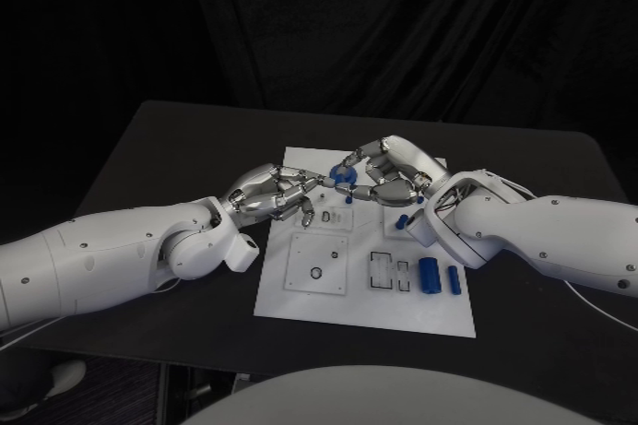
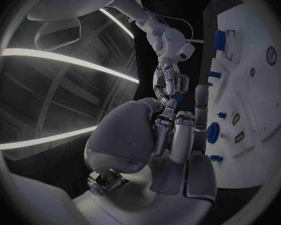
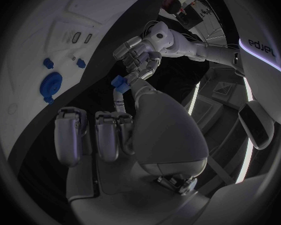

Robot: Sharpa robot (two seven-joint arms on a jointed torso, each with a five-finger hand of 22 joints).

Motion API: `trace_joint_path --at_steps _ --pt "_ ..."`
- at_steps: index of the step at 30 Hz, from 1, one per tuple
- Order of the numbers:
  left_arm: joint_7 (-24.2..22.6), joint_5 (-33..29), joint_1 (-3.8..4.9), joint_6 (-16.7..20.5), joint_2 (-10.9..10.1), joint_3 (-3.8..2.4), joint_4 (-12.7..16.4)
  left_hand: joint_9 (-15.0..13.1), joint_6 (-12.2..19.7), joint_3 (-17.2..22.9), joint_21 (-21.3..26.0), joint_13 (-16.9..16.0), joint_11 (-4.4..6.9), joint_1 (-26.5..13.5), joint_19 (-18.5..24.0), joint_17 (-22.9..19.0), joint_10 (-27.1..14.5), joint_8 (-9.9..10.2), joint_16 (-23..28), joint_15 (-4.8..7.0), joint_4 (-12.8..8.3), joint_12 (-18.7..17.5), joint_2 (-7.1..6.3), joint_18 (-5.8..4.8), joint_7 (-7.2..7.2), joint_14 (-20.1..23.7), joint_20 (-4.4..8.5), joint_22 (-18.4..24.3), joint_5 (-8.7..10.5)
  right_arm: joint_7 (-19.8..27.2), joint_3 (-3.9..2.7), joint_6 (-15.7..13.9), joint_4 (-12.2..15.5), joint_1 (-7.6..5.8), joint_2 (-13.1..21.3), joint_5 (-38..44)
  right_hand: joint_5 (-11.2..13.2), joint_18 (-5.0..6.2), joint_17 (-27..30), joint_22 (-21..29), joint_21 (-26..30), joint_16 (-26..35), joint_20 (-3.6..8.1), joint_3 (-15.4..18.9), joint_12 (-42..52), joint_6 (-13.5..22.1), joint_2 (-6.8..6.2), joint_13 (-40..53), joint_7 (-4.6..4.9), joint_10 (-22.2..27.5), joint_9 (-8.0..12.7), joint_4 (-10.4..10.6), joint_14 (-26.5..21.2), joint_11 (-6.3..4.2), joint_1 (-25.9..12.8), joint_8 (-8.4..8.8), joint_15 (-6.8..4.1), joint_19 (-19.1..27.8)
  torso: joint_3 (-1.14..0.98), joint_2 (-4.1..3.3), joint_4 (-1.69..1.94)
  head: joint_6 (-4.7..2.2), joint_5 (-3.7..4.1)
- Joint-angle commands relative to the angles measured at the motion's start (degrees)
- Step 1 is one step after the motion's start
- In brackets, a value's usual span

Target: Assemble the parts on the task board

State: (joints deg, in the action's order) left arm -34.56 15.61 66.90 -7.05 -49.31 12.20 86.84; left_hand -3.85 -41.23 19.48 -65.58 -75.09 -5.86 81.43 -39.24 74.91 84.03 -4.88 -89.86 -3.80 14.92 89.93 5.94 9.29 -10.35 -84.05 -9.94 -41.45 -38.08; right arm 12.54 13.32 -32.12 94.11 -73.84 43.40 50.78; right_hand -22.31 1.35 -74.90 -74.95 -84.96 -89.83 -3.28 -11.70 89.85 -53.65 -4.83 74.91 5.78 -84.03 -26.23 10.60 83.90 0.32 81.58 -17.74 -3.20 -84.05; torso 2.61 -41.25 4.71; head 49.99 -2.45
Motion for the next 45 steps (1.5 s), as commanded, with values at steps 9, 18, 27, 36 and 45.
trace_joint_path --at_steps 9,18,27,36,45 --pt "-1.26 -0.09 -0.04 -0.45 0.30 -0.12 0.42 0.07 0.67 0.24 -0.20 -14.91 -0.49 -0.12 0.29 15.09 5.97 0.43 -0.14 -0.34 -0.21 0.07 -0.08 0.86 -0.09 -5.95 -0.31 -0.08 0.17 -2.26 0.04 2.42 0.15 0.15 -0.17 0.32 -0.35 0.10 -15.10 -13.14 0.34 -0.17 -0.35 -0.14 0.15 -1.19 0.55 15.09 -1.01 -5.97 -1.01 0.00 6.10 0.35 0.44 0.02 0.48 -2.74 0.00 -0.01 -0.04 0.01 -0.16" --pt "-1.05 -0.09 -0.08 -0.75 0.64 -0.12 0.22 0.08 0.75 0.28 -0.20 -14.91 -0.48 -0.10 0.30 15.09 5.97 0.47 -0.14 -0.35 -0.25 0.07 -0.07 0.87 -0.05 -5.95 -0.32 -0.09 0.16 -2.34 0.04 2.47 0.08 0.15 -0.37 0.32 -0.38 0.13 -15.10 -13.11 0.42 -0.17 -0.36 -0.16 0.15 -1.20 0.56 15.09 -1.01 -5.97 -0.98 -0.07 6.10 0.35 0.55 0.04 0.48 -2.70 0.00 0.01 -0.01 0.01 -0.09" --pt "-0.77 -0.09 -0.22 -0.92 0.86 -0.12 -0.01 0.09 0.85 0.29 -0.20 -14.91 -0.48 -0.16 0.31 15.09 5.97 0.50 -0.14 -0.35 -0.19 0.07 -0.02 0.88 -0.06 -5.95 -0.34 -0.10 0.20 -2.33 0.04 2.41 0.01 0.15 -0.58 0.32 -0.43 0.15 -15.10 -13.08 0.50 -0.17 -0.36 -0.19 0.15 -1.20 0.59 15.09 -0.99 -5.97 -0.93 -0.16 6.10 0.36 0.68 0.08 0.49 -2.65 -0.04 0.02 -0.08 0.01 -0.04" --pt "-0.87 -0.09 -0.33 -0.88 0.74 -0.12 -0.06 0.10 0.94 0.27 -0.19 -14.91 -0.50 -0.22 0.32 15.09 5.97 0.53 -0.14 -0.36 -0.13 0.07 -0.01 0.88 -0.08 -5.95 -0.36 -0.11 0.26 -2.21 0.04 2.14 -0.12 0.15 -0.56 0.32 -0.62 0.14 -15.10 -13.09 0.47 -0.17 -0.37 -0.28 0.15 -1.36 0.73 15.09 -1.00 -5.97 -0.88 -0.31 6.10 0.36 0.93 0.07 0.49 -2.67 -0.06 0.00 -0.04 0.01 -0.16" --pt "-2.13 -0.09 -0.38 -0.08 -0.28 -0.13 0.31 -0.05 -0.14 0.67 -0.22 -14.91 -0.21 -0.02 0.42 15.09 5.97 0.42 -0.14 -0.26 -0.58 0.07 -0.01 1.02 0.71 -5.95 -0.42 -0.27 -0.35 -2.27 0.04 1.35 -0.01 0.14 0.38 0.32 -0.70 0.18 -15.10 -13.04 0.62 -0.17 -0.37 -0.27 0.15 -1.38 0.73 15.09 -0.98 -5.97 -0.85 -0.34 6.10 0.37 0.97 0.09 0.49 -2.58 -0.05 0.03 -0.03 0.01 -0.39"
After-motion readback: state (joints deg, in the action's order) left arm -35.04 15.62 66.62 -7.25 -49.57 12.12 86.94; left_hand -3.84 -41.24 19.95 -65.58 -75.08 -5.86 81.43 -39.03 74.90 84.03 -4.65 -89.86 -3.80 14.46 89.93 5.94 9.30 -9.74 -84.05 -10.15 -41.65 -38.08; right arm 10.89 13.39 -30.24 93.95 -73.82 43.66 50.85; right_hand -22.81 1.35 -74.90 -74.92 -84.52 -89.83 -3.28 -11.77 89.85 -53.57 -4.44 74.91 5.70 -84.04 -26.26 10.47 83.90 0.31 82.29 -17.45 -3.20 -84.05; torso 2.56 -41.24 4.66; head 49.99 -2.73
